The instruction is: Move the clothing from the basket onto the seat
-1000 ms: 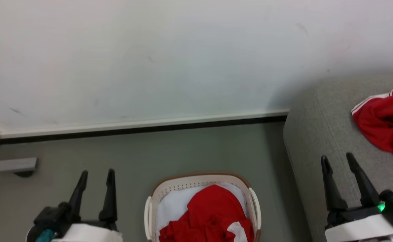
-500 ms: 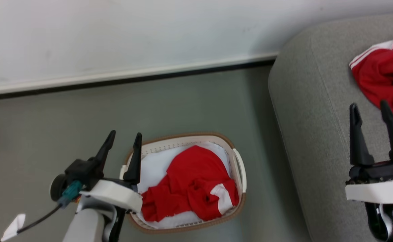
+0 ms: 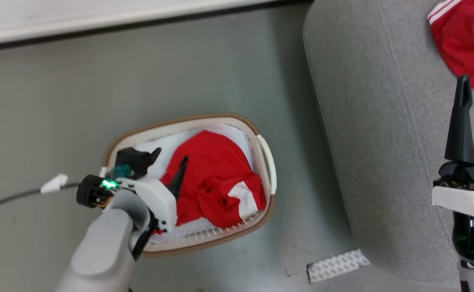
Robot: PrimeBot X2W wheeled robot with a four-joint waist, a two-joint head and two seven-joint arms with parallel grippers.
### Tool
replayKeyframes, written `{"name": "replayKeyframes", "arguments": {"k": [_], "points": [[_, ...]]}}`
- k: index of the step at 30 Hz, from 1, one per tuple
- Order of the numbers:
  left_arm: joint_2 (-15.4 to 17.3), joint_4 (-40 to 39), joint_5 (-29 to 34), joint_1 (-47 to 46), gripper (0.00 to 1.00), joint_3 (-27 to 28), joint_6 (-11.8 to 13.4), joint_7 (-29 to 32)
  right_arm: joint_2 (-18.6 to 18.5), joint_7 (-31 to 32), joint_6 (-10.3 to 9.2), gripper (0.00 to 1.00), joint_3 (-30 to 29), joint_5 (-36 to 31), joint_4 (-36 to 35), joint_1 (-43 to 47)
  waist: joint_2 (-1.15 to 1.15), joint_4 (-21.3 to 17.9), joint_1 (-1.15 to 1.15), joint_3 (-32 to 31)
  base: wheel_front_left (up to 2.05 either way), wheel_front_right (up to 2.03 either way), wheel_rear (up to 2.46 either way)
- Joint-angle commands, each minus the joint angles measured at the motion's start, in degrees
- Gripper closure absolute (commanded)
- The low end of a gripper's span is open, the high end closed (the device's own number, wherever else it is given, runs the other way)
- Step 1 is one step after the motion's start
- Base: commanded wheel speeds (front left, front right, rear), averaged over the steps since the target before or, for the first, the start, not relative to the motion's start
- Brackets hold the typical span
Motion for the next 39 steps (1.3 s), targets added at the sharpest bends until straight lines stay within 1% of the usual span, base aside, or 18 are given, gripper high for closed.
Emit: {"name": "replayKeyframes", "arguments": {"k": [1,8,14,21,22,26,29,33,34,35,36,37,38,39], "points": [[1.23,2.62,-1.27,-2.19,0.0,-0.5,0.0,1.76,0.57,0.03,-0.13,0.0,-0.15,0.14,-0.6,-1.35,0.0,-2.08,-0.02,3.41,0.0,0.0,0.0],[3.16,13.13,-3.55,-8.59,0.0,-3.21,-0.01,9.47,2.08,0.03,-0.13,0.0,0.04,0.85,-1.52,-3.45,0.0,-4.61,-0.02,8.31,0.0,0.0,0.0],[4.45,18.79,-3.44,-12.28,0.0,-6.37,-0.01,14.12,2.57,0.03,-0.13,0.0,0.25,1.89,-1.95,-4.51,0.0,-6.9,-0.02,11.35,0.0,0.0,0.0],[6.23,22.24,-0.75,-15.94,0.0,-11.41,-0.01,17.16,2.58,0.03,-0.13,0.0,1.03,6.09,-2.0,-5.08,0.0,-9.73,-0.02,14.56,0.0,0.0,0.0],[6.23,22.24,-0.75,-15.94,0.0,-11.41,-0.01,17.16,2.58,0.03,-0.13,0.0,1.03,6.09,-2.0,-5.08,0.0,-9.73,-0.02,14.56,0.0,0.0,0.0],[6.91,22.87,0.93,-17.76,0.0,-15.66,-0.01,17.86,2.58,0.03,-0.13,0.0,1.82,7.81,-1.73,-5.42,0.0,-11.11,-0.02,16.0,0.0,0.0,0.0],[7.32,23.33,1.04,-18.94,0.0,-18.44,-0.01,18.3,2.59,0.03,-0.13,0.0,2.08,8.86,-1.36,-5.5,0.0,-11.92,-0.02,16.8,0.0,0.0,0.0],[8.34,24.82,0.7,-19.86,0.0,-21.62,-0.02,18.44,2.59,0.03,-0.13,0.0,1.71,9.85,-1.48,-4.62,0.0,-12.03,-0.02,17.41,0.0,0.0,0.0],[8.41,25.1,0.24,-19.94,0.19,-21.93,-0.02,18.28,2.59,0.03,-0.13,0.0,1.6,10.05,-1.51,-4.5,0.0,-12.01,-0.02,17.54,0.0,0.0,0.0],[8.46,25.33,-0.09,-20.04,0.55,-22.3,-0.02,17.92,2.59,0.03,-0.13,0.0,1.51,10.05,-1.59,-4.36,0.0,-11.98,-0.02,17.66,0.0,0.0,0.0],[8.44,25.41,-0.51,-20.13,0.87,-22.68,-0.02,17.48,2.59,0.03,-0.13,0.0,1.43,10.13,-1.67,-4.2,0.0,-11.95,-0.02,17.79,0.0,0.0,0.0],[8.44,25.41,-0.51,-20.13,0.87,-22.68,-0.02,17.48,2.59,0.03,-0.13,0.0,1.43,10.13,-1.67,-4.2,0.0,-11.95,-0.02,17.79,0.0,0.0,0.0],[8.41,25.52,-0.91,-20.19,1.0,-23.03,-0.02,17.21,2.59,0.03,-0.13,0.0,1.33,10.28,-1.7,-3.99,0.0,-11.91,-0.02,17.92,0.0,0.0,0.0],[8.36,25.54,-1.14,-20.2,1.0,-23.37,-0.02,16.78,2.6,0.03,-0.13,0.0,1.25,10.39,-1.7,-3.79,0.0,-11.87,-0.02,18.03,0.0,0.0,0.0]]}}
